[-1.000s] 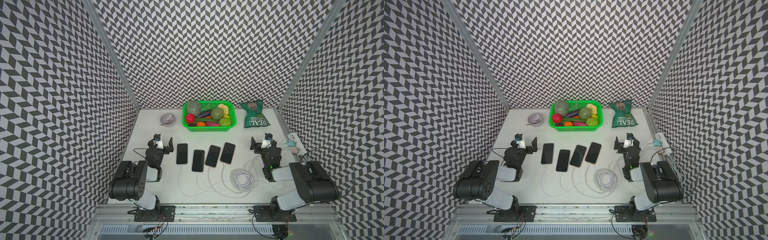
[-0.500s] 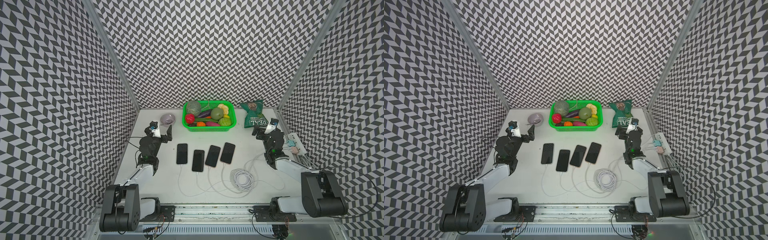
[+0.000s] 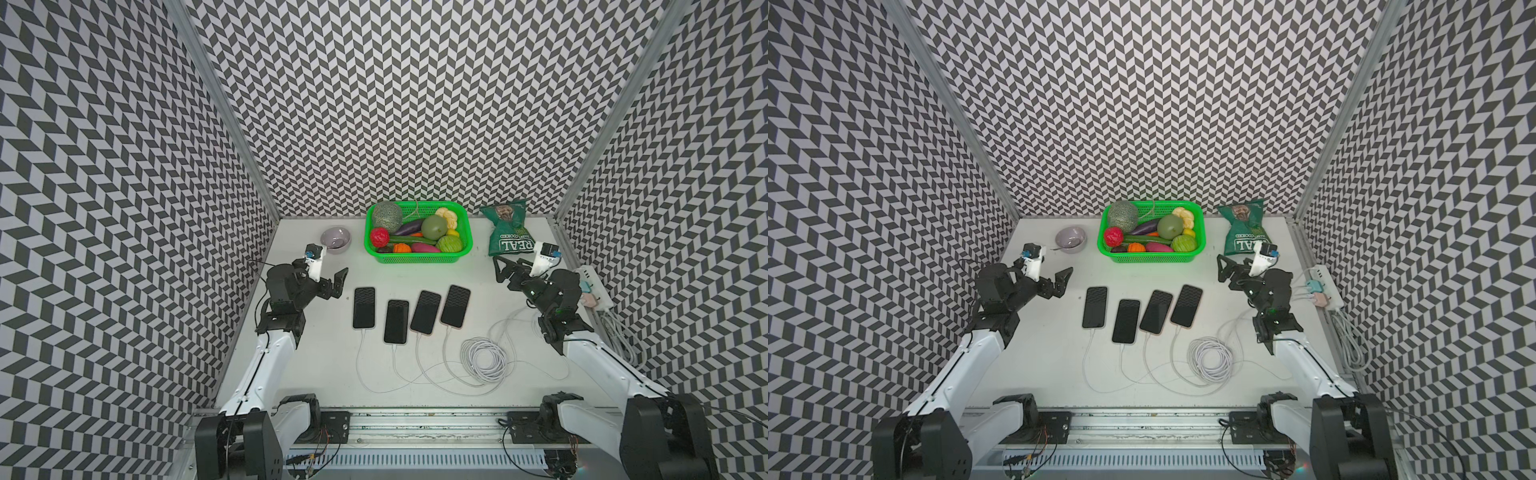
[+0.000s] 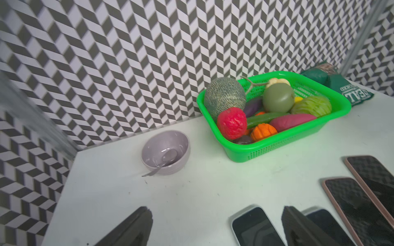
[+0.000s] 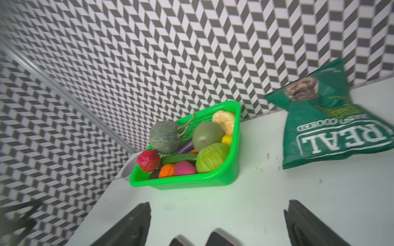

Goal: Unplug the charging cable from the phone
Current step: Pick up the phone at the center of the board.

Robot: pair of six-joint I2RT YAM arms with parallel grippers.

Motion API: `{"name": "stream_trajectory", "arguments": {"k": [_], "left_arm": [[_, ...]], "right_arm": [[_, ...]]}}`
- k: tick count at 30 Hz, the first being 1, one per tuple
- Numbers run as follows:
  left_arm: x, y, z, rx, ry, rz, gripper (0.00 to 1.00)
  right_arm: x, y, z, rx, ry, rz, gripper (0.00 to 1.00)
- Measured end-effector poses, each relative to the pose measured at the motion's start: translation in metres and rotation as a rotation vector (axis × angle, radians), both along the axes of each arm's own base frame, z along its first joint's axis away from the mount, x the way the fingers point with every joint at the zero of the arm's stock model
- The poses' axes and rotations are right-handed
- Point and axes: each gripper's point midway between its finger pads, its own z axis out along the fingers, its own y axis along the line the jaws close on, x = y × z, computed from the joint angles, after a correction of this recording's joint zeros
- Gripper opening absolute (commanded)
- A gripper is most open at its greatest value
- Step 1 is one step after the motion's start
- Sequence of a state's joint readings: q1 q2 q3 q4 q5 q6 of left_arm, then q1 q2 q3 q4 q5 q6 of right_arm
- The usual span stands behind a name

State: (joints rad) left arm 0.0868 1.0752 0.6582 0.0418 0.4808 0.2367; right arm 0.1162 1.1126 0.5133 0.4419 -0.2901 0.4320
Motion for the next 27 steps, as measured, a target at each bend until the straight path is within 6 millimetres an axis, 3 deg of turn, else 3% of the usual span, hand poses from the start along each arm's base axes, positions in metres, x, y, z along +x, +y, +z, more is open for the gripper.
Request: {"name": "stream_trajectory", "arguments": {"k": [6,10,21,27], "left_arm": [[-0.002,-0.016,-0.038,-0.037,0.208,-0.133,1.0],[0.003,-0.017,-0.069,-0.073,0.365,-0.15,1.0],[0.024,-0.012,-0.105,-0.054,0.606,-0.09,1.0],[0.02,-0.027,-0.133,0.053,0.726,-0.06,1.0]], "right_arm": [[-0.031,0.079,-0.005,-0.014,0.024,0.184,1.0],[-0.052,0.117,-0.01,-0.038,0.039,0.246,1.0],[-0.084,0.18,-0.044,-0.137,0.104,0.294,1.0],[-0.091,0.206,-0.048,-0.176,0.105,0.301,1.0]]}}
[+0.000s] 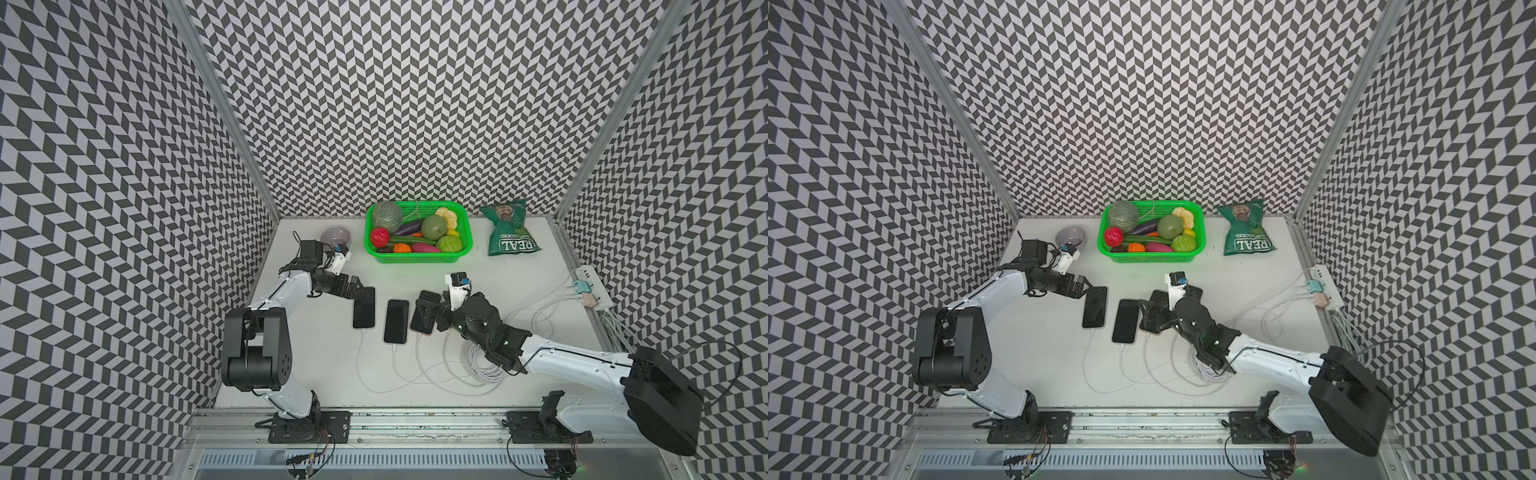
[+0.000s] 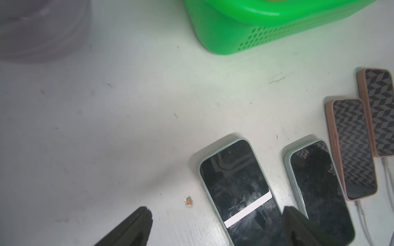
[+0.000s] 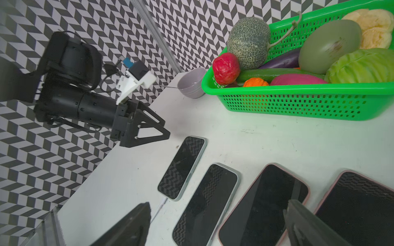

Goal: Unplug the charging cable from the phone
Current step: Pick up the phone at the center of the board.

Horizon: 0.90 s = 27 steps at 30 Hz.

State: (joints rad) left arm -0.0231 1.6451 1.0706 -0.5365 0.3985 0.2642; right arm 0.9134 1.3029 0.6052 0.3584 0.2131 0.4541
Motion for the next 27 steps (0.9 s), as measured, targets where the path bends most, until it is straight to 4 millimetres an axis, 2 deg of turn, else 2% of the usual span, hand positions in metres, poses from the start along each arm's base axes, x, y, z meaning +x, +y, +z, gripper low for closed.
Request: {"name": "stream_trajectory", "arguments": {"k": [4,8,18,27], "left_arm": [[-0.007,-0.006,-0.022,0.072,0.076,0.003,1.0],[-0.013,-0.01,-0.035,0.139,0.12,0.012,1.0],[-0.01,-0.028,-0.037,0.22,0.118,0.006,1.0],[-0.017,-0.041,-0.052,0.263,0.15,-0.018,1.0]], "right_arm": [[-0.007,0.016,0.004,-0.013,-0.013,0.01,1.0],[-0.014,0.027,0.003,-0.032,-0.02,0.013,1.0],[-0.023,0.031,-0.007,-0.081,-0.023,-0.006,1.0],[-0.025,0.031,-0.006,-0.085,-0.032,-0.021,1.0]]}}
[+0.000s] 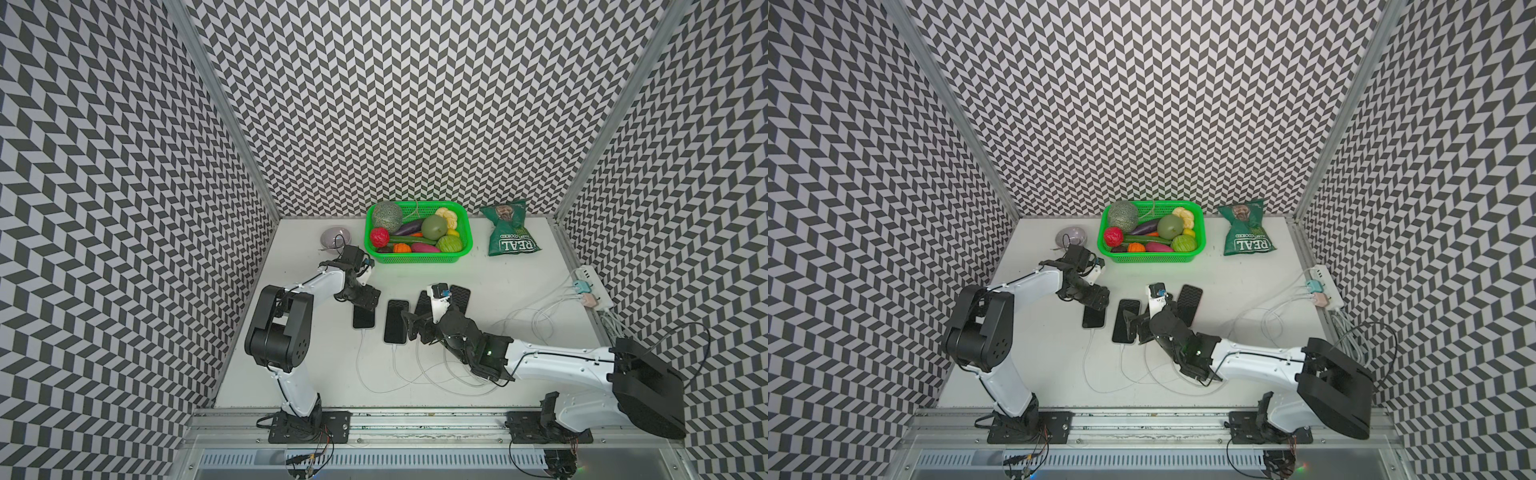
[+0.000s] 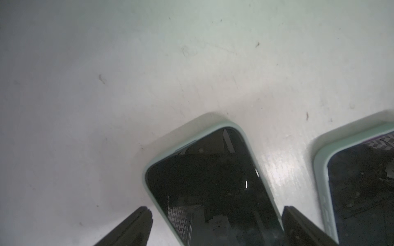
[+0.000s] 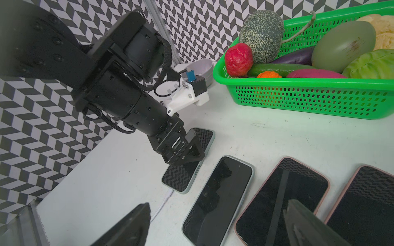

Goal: Unplug the charging cable from the phone
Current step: Pick up the phone at the center of the board.

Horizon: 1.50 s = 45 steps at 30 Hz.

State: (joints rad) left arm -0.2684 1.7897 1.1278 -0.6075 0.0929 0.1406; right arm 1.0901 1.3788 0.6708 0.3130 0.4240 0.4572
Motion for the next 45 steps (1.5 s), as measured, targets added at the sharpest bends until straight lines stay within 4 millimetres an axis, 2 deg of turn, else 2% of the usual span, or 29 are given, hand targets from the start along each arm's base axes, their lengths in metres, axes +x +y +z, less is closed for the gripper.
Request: {"name": "stream_trajectory", "arguments": {"k": [11,26,35,38,42,45], "left_arm": [[-0.002,-0.004,-0.006,0.022,0.011,-0.007,1.0],[0.003,0.0,-0.012,0.073,0.002,0.011,0.98],[0.009,-0.001,-0.012,0.077,-0.008,0.021,0.83],[0.01,-0.001,-0.012,0.077,-0.01,0.02,0.74],[0.01,-0.001,-0.011,0.076,-0.011,0.019,0.56],[0.01,-0.001,-0.012,0.076,-0.013,0.019,0.37]], "right_arm": [[0.0,0.002,0.003,-0.004,-0.005,-0.006,1.0],[0.002,0.001,-0.005,-0.035,0.004,-0.019,1.0],[0.003,-0.001,-0.005,-0.037,-0.001,-0.031,1.0],[0.003,-0.001,-0.005,-0.038,-0.002,-0.034,1.0],[0.004,-0.002,-0.005,-0.038,-0.003,-0.038,1.0],[0.004,-0.002,-0.005,-0.039,-0.003,-0.038,1.0]]}}
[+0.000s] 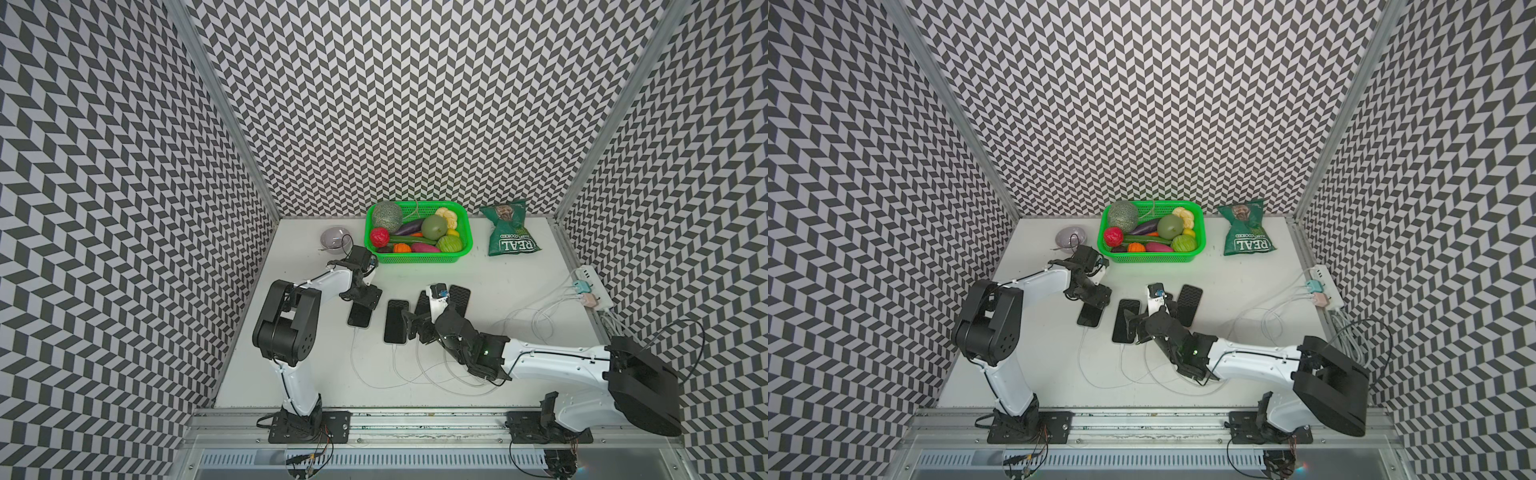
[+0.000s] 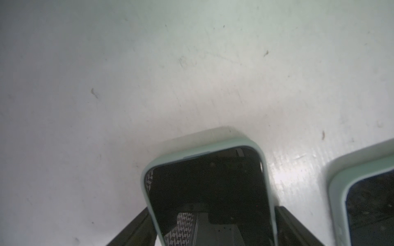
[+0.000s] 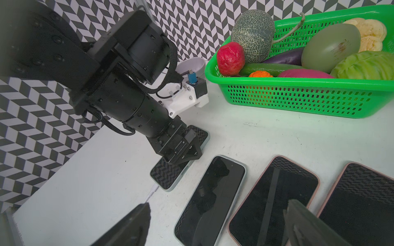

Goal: Unplug the charging cable from the phone
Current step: Pick up the phone at the center of the board.

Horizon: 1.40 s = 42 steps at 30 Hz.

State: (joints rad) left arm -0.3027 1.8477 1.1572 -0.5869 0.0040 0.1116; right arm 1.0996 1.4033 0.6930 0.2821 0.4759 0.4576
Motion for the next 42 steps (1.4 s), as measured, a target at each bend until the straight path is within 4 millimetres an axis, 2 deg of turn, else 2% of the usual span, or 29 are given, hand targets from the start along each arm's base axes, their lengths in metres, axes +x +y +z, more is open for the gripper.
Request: {"name": "stream_trajectory", "arguments": {"k": [4,7,22,29,34,42], "left_arm": [[0.0,0.0,0.0,-0.001,-0.003,0.0,0.14],[0.001,0.0,0.0,-0.001,-0.004,0.0,0.0],[0.003,0.002,0.002,-0.012,-0.011,0.003,0.0],[0.002,0.019,0.007,-0.033,0.004,0.069,0.0],[0.003,0.028,0.025,-0.048,-0.035,0.125,0.0],[0.008,0.024,0.063,-0.116,-0.122,0.147,0.0]], "right_arm": [[0.0,0.0,0.0,0.001,0.001,-0.001,1.0],[0.0,0.0,0.0,0.004,0.003,-0.002,1.0],[-0.001,-0.001,0.0,0.016,0.011,-0.008,1.0],[-0.002,-0.003,0.003,0.027,0.011,-0.008,1.0],[-0.004,-0.002,0.004,0.034,0.013,-0.006,1.0],[-0.005,-0.001,0.006,0.04,0.014,0.0,1.0]]}}
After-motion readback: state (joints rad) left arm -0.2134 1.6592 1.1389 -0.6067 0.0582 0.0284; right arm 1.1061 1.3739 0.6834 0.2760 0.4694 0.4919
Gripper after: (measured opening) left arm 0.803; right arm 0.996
